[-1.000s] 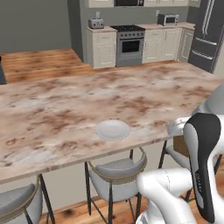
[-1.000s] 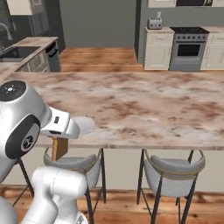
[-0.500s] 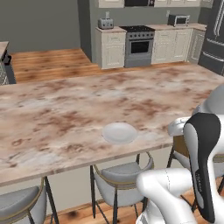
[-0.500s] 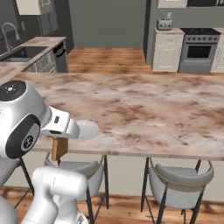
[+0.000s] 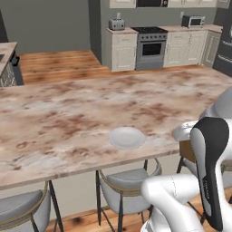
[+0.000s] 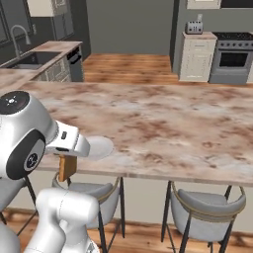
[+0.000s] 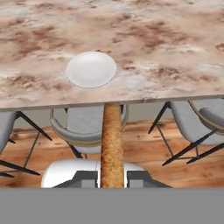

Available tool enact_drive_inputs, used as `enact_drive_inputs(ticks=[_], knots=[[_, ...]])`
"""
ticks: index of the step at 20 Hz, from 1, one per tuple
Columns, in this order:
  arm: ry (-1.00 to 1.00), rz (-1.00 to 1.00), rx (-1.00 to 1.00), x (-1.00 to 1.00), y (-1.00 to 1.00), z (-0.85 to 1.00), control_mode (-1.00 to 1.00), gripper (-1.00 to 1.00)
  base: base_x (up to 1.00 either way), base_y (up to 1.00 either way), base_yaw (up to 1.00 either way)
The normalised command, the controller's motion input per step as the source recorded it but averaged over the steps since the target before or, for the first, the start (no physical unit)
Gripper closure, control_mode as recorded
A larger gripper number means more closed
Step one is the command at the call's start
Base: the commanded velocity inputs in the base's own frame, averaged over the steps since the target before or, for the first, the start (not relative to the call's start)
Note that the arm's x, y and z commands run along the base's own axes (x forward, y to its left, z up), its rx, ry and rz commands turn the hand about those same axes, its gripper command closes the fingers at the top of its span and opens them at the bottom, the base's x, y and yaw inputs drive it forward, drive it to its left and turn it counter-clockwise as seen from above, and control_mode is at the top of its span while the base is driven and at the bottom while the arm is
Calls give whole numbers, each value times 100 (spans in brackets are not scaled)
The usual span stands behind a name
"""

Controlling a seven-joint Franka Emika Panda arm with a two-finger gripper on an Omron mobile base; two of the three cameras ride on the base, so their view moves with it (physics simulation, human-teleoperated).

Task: Start the toaster. Once the lever pops up, take the bread to the plate on the dining counter.

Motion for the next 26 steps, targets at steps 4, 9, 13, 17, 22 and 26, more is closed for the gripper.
enact_drive_inputs(ticks=[4,9,13,17,22,26], knots=[[0,0,0,0,0,0,100,100,53,0,9],[0,1,1,16,1,-3,-100,100,56,0,3],[2,2,12,76,5,-17,-100,100,0,0,0],[0,3,20,65,1,-14,-100,100,0,0,0],[0,0,12,72,21,-7,-100,100,0,0,0],[0,0,4,58,26,-36,-100,100,0,0,0]])
